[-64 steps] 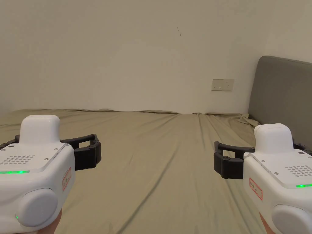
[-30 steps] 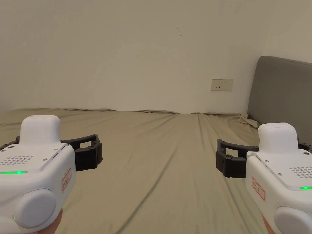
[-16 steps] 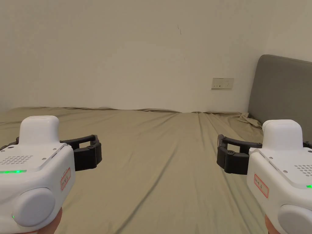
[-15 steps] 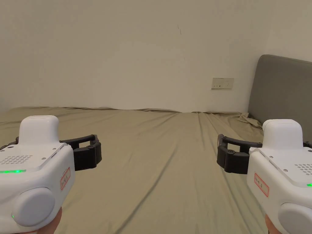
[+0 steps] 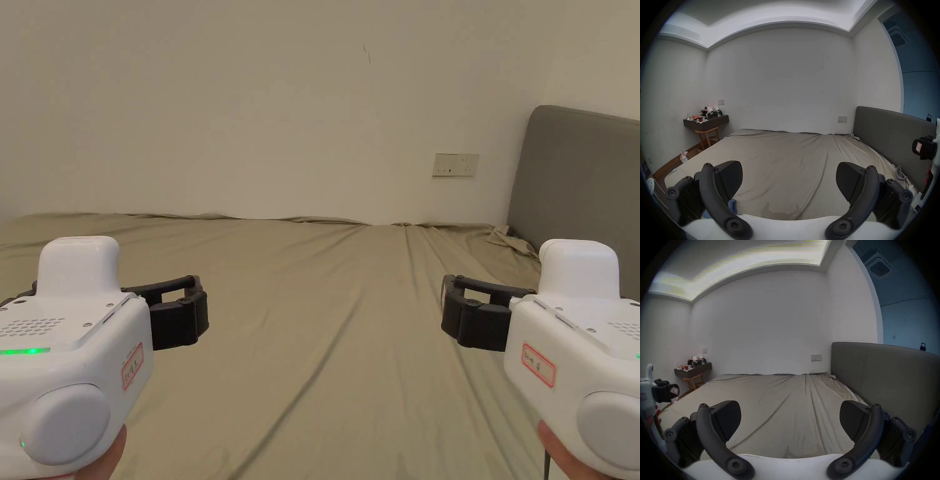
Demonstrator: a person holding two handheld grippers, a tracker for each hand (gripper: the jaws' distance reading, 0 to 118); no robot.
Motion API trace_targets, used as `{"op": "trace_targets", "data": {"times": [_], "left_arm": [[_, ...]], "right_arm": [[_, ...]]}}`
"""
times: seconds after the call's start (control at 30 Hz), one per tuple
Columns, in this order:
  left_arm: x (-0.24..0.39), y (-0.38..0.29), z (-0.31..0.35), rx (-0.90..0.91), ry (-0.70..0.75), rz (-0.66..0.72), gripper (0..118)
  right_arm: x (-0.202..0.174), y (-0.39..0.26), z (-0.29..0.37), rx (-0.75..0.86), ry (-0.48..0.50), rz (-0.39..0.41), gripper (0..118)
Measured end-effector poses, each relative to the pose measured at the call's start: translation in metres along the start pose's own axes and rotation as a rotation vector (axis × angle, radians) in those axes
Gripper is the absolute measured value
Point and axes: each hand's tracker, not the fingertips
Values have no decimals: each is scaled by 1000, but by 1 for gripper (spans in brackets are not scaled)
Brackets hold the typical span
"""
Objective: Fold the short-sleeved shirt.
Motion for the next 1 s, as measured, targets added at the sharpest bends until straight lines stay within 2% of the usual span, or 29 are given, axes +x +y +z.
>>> {"op": "trace_targets", "data": {"times": [0.17,0.27,0.37,0.53,0.7,0.8,0.87,1.0], "left_arm": [[1,-1,-2,-8,-3,-5,118],[2,-2,-2,-10,-10,-12,118],[3,-2,-3,-15,-14,-9,118],[5,-2,-5,-21,-19,-8,118],[6,-2,-5,-15,-25,2,118],[7,-1,-6,-14,-27,6,118],[9,0,-7,-16,-32,5,118],[14,-1,-7,-14,-41,-7,118]], "right_arm": [[-6,-9,-2,24,-41,51,118],[-10,-12,2,93,-127,56,118],[-5,-9,4,114,1,72,118],[-7,-1,-2,41,10,84,118],[-8,2,5,35,-33,31,118],[-3,5,8,17,82,-52,118],[-1,9,10,-1,119,-116,118],[-6,14,11,-10,93,-85,118]]}}
